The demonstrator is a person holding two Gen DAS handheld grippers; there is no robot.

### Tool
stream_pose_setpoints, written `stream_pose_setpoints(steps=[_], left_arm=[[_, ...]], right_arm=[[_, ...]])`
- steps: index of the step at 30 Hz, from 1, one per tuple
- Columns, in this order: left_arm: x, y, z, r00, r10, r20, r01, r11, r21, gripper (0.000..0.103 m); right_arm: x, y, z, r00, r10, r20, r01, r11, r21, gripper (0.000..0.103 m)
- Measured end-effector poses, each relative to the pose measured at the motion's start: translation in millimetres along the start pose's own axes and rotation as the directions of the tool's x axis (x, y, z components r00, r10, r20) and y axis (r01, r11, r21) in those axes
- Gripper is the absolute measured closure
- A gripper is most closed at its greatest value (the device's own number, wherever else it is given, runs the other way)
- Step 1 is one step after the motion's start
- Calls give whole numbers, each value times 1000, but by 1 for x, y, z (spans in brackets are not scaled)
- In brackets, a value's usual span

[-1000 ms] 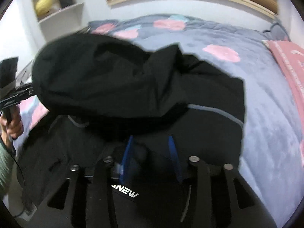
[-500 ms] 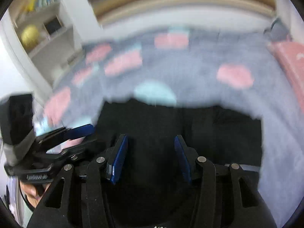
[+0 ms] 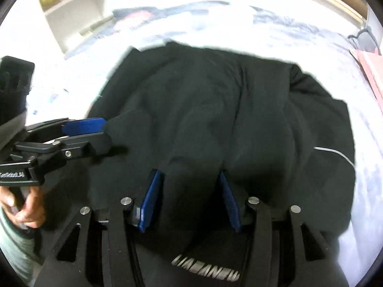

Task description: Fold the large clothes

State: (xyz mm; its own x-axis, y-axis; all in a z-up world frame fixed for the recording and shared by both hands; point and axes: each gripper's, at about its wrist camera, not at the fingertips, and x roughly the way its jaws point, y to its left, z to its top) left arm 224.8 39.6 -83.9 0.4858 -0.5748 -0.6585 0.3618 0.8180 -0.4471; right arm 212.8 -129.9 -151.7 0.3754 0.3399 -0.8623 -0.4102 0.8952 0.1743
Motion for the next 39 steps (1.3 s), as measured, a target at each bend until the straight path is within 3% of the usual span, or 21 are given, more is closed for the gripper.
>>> stream_pose_setpoints(steps=[2,4,5,7,9,14,22,25,26,27,29,35,39], left_arm=[[-14,-6,-5,999,-12,35,11,1000,1,46],[-16,-4,-10,998,25,60,-24,999,-22,46],[-9,2,-14,997,50,54,-47,998,-49,46],[23,26,-24,997,66,-33,-70,987,-145,46],[49,48,-40,998,8,-69,-24,974,-226,46],[47,54,-63,995,-48,93,65,979,-191,46],[48,32,-55,999,-4,33,11,982,-190,46],[21,19,-65,1000,-13,18,16,982,-188,45],[11,13,-71,1000,-4,13,6,984,-180,44],[-4,9,-80,1000,10,13,-8,986,-168,44],[-27,2,-93,999,46,23,-43,988,-149,42],[-100,17,-130,986,150,71,-133,971,-201,39],[-137,41,-153,956,286,61,-263,933,-245,39]], right_arm=[[-24,10,-2,998,22,59,-21,1000,-14,48],[-37,23,-10,996,13,93,-10,999,-35,48],[-32,24,-13,997,-4,83,8,999,-42,48],[-6,18,-22,1000,-23,17,24,999,-33,48],[24,3,-36,1000,-7,-31,8,1000,15,48],[28,2,-61,989,10,147,-9,1000,-13,44],[21,1,-67,993,4,116,-6,1000,21,44],[3,-6,-82,994,62,89,-69,994,80,40],[-1,-7,-89,992,91,88,-99,991,90,30],[-7,-10,-99,988,129,88,-138,985,106,25],[-17,-15,-115,986,142,90,-154,979,137,24],[-67,-30,-147,986,77,146,-103,978,182,24],[-102,-44,-163,985,-16,172,-19,980,200,24]])
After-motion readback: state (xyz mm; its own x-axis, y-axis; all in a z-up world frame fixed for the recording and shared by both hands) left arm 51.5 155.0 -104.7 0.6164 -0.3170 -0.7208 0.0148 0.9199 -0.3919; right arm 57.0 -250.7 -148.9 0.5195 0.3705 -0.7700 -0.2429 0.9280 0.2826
